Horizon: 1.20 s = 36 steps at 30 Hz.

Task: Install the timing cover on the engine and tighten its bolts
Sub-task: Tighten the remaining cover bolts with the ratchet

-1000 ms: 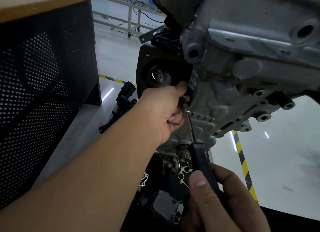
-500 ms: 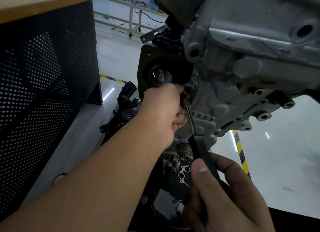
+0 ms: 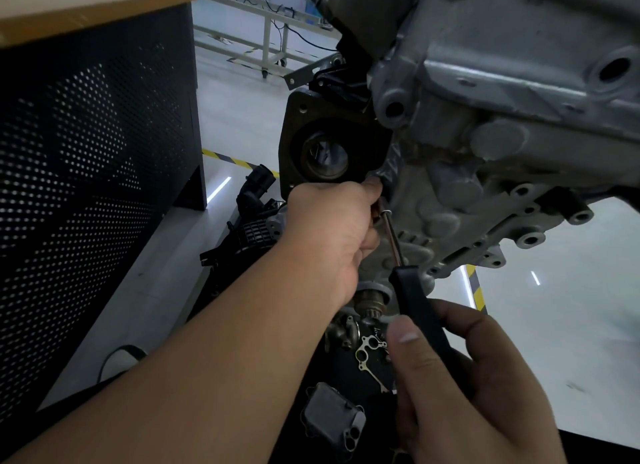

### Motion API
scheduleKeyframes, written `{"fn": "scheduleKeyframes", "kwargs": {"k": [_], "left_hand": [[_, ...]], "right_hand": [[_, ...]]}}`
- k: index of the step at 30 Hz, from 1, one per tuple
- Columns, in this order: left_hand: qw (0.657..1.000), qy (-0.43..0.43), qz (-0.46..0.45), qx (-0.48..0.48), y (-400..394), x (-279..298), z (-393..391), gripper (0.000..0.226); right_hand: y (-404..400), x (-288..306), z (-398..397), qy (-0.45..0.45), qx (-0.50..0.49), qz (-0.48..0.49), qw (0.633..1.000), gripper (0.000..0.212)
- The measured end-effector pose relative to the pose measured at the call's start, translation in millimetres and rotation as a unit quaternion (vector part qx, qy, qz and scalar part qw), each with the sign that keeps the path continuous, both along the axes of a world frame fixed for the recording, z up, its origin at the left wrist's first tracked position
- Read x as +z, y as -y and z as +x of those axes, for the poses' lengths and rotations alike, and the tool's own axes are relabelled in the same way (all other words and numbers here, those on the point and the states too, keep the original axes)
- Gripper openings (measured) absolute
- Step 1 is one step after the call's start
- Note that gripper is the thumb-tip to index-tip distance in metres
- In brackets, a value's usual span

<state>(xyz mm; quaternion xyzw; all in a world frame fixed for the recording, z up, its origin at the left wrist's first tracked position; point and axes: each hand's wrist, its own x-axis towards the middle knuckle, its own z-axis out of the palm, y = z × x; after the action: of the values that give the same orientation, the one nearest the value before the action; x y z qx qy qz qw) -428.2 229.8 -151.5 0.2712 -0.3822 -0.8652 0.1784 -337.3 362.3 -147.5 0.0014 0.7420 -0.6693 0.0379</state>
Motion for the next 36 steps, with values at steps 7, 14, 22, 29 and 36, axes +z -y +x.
{"fn": "scheduleKeyframes", "kwargs": {"k": [7,14,22,29,36], "left_hand": [[1.000,0.015,0.021,0.010,5.4,-2.7,-2.1,0.011],[0.996,0.010,0.084,-0.032,3.5,5.0,0.0,0.007],[0.996,0.040,0.056,-0.049,6.8,13.7,-0.2,0.012],[0.994,0.080,-0.070,-0.009,3.9,19.1,-4.3,0.014],[0.994,0.080,-0.069,-0.009,0.7,21.6,3.8,0.013]], "right_hand": [[-6.6,-2.8,-2.1,-0.213,0.058,0.264,0.939,0.027],[-15.5,28.5,-8.8,-0.329,0.100,0.458,0.820,0.025],[-9.9,31.4,-6.3,-0.092,0.122,0.180,0.972,0.014],[-13.8,9.2,-7.8,0.208,0.144,-0.246,0.936,0.014],[-7.5,-19.4,-2.9,-0.168,0.071,0.176,0.967,0.018]]}}
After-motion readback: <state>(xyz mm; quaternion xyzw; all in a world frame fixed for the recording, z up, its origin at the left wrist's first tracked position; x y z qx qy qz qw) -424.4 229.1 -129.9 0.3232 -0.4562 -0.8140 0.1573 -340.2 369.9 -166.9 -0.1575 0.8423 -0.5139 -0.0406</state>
